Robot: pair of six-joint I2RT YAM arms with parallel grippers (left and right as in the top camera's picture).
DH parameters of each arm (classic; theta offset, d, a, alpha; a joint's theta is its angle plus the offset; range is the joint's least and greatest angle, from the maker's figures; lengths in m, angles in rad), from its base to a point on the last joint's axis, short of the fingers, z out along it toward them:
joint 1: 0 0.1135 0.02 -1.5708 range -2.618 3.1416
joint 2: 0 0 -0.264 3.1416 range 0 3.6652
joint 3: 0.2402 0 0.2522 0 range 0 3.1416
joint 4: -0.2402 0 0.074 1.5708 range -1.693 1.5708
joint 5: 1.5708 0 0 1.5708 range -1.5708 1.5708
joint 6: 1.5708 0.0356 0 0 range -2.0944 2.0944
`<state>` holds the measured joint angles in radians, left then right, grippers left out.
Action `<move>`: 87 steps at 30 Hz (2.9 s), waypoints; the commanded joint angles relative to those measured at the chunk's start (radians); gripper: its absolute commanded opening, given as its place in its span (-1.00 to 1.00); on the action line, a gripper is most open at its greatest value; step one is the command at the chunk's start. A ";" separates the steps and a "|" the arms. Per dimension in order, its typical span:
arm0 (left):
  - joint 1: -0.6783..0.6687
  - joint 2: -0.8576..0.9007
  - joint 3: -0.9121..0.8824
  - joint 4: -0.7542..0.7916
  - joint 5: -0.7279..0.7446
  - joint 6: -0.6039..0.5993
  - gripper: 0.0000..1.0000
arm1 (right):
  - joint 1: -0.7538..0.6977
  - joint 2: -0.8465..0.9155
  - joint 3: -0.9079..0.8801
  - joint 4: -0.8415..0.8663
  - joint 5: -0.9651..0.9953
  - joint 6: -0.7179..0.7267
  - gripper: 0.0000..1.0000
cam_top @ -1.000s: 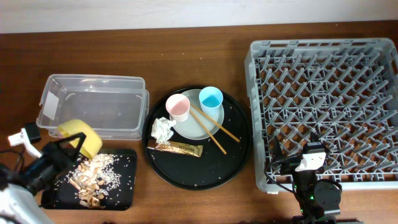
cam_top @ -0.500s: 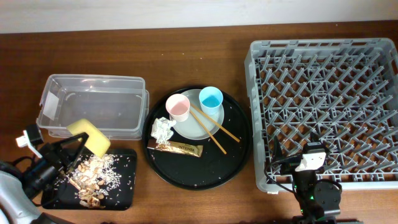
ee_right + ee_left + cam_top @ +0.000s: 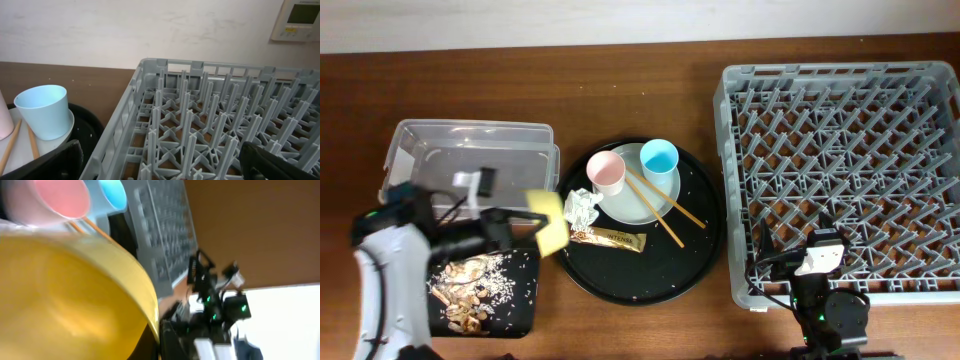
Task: Sort waste into correct bins and load items into the dishwasher rack
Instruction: 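Set the empty yellow bowl back on the round tray, release, then grasp the pink cup with the left gripper and lift it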
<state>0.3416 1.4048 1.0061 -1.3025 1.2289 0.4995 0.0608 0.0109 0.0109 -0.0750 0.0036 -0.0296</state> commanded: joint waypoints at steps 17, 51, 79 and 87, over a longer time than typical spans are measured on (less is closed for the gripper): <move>-0.989 0.095 0.006 0.537 -1.036 -1.049 -1.00 | 0.005 -0.005 -0.005 -0.006 0.009 0.004 0.97; -0.810 -0.556 0.156 0.718 -1.403 -0.703 0.99 | 0.005 -0.005 -0.005 -0.006 0.009 0.004 0.97; -0.818 0.229 0.233 0.811 -1.250 -0.729 -0.99 | 0.005 -0.005 -0.005 -0.006 0.009 0.004 0.97; -0.468 -0.292 0.302 0.398 -0.444 -0.369 -1.00 | 0.005 -0.005 -0.005 -0.006 0.009 0.004 0.96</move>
<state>-0.3370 1.2083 1.3022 -0.8074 0.1749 -0.1284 0.0608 0.0120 0.0109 -0.0753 0.0036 -0.0303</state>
